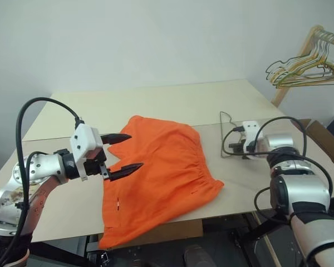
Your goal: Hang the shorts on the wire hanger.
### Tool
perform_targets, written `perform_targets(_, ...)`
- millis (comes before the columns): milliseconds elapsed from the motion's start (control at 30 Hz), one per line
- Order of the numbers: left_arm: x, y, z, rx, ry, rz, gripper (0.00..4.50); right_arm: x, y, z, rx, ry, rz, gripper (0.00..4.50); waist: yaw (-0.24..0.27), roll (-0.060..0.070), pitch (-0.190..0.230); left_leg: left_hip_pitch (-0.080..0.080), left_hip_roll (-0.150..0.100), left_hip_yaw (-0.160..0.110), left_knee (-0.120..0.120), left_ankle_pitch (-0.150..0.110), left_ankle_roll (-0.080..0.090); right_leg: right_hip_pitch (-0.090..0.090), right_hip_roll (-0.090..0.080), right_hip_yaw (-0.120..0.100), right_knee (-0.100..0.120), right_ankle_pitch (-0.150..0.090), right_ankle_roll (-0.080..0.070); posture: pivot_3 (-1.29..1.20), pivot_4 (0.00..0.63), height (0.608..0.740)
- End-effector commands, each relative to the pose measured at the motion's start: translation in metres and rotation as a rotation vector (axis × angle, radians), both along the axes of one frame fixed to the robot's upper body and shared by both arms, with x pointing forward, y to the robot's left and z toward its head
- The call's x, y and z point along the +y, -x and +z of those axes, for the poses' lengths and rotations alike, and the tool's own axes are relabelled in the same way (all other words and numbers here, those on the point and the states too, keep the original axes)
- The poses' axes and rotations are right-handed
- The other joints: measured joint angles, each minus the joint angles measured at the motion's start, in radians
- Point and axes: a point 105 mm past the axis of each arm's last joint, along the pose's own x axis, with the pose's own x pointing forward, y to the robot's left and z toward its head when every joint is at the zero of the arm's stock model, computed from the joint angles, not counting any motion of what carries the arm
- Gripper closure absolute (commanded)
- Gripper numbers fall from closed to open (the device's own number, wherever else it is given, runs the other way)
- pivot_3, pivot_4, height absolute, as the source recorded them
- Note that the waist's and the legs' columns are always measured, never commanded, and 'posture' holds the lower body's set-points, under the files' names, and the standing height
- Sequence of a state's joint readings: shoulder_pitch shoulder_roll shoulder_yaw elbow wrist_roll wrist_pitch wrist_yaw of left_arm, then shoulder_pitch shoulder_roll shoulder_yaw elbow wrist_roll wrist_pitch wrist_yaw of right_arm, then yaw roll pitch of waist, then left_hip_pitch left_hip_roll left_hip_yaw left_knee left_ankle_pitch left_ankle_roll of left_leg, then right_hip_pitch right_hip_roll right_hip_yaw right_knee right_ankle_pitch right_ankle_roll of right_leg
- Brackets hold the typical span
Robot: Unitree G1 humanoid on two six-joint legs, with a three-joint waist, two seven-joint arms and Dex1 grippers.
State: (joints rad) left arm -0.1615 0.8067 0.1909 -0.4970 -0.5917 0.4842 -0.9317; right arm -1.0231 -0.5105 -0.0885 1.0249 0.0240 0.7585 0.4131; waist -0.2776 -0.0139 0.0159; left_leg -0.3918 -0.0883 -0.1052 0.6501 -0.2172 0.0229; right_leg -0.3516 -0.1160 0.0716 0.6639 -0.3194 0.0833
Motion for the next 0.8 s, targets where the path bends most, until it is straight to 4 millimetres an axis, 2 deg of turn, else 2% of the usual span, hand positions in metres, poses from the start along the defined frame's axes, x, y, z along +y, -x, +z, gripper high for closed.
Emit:
perform_targets(33,-0.004,-0.002,0.01,-0.043,0.004,-0.025,0.0,0.001,-0.007,0.057,-0.196,0.006,0.055,4.49,-0.001,0.0,0.0,0.0,0.0,0.0,0.0,0.0,0.0,0.0,0.0,0.0,0.0,0.0,0.0,-0.22,0.0,0.74)
perform_targets(200,-0.007,-0.01,0.013,-0.048,0.009,-0.037,0.0,0.017,0.019,0.091,-0.412,0.211,0.285,4.49,0.001,0.001,0.0,-0.001,0.0,-0.001,0.0,0.0,0.0,0.0,0.0,-0.001,0.0,0.0,0.0,-0.26,0.0,0.74)
perform_targets(267,-0.01,-0.015,0.015,-0.048,0.023,-0.042,0.0,0.027,0.035,0.105,-0.57,0.443,0.463,4.49,0.004,0.001,0.0,-0.001,0.0,-0.001,0.001,0.0,0.0,-0.001,0.0,-0.001,0.0,0.0,0.0,-0.27,0.0,0.74)
perform_targets(433,-0.012,-0.027,0.019,-0.061,0.037,-0.043,0.0,0.045,0.065,0.117,-0.792,0.791,0.783,4.49,-0.011,0.002,0.0,-0.002,0.0,-0.001,0.002,0.0,0.0,0.0,-0.001,-0.002,-0.001,0.0,0.0,-0.29,0.0,0.74)
perform_targets(533,-0.013,-0.035,0.022,-0.071,0.04,-0.04,0.0,0.046,0.071,0.114,-0.822,0.859,0.876,4.49,-0.022,0.002,0.0,-0.001,0.0,-0.001,0.001,0.0,0.0,0.0,0.0,-0.002,-0.001,0.0,0.0,-0.31,0.0,0.74)
perform_targets(800,-0.016,-0.037,0.023,-0.078,0.042,-0.056,0.0,0.049,0.099,0.082,-0.76,0.801,1.09,4.49,-0.044,0.002,0.0,-0.001,0.0,-0.001,0.001,0.0,0.0,0.001,0.0,-0.002,-0.001,0.0,0.0,-0.31,0.0,0.74)
